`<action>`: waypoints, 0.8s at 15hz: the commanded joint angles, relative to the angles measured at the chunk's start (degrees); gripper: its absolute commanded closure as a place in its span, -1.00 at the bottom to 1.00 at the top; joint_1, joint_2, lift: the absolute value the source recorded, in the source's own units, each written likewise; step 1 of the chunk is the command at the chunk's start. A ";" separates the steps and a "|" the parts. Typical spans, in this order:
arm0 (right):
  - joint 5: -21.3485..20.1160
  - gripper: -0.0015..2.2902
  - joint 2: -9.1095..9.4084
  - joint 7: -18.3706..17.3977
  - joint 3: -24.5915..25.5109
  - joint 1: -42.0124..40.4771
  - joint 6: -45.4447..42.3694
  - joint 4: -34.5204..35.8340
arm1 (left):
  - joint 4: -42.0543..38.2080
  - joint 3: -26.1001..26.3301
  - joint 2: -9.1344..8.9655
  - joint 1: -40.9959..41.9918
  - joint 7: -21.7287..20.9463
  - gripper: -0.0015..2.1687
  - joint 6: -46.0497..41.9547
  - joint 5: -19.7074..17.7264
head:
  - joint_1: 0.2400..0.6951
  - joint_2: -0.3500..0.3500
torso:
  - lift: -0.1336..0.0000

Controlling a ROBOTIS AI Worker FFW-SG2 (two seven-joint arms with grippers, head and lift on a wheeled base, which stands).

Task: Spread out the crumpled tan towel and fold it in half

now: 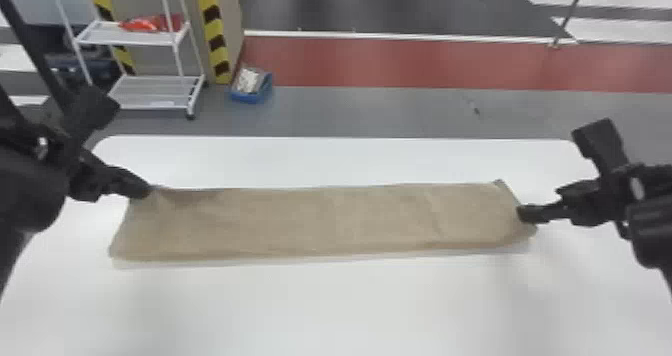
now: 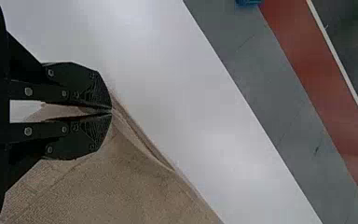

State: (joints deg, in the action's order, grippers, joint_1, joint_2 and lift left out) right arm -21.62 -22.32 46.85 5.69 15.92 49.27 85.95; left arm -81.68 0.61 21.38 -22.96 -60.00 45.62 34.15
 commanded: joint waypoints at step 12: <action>2.46 -0.94 -0.61 0.00 4.42 -2.12 1.67 3.70 | -9.38 -7.55 -1.70 7.76 6.12 -0.98 0.75 -5.50 | 1.00 -0.14 | -0.86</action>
State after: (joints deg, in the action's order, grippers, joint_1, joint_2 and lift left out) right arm -19.22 -22.92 46.84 10.11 13.75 51.03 89.76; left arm -90.94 -6.15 19.79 -15.68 -53.78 46.09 29.37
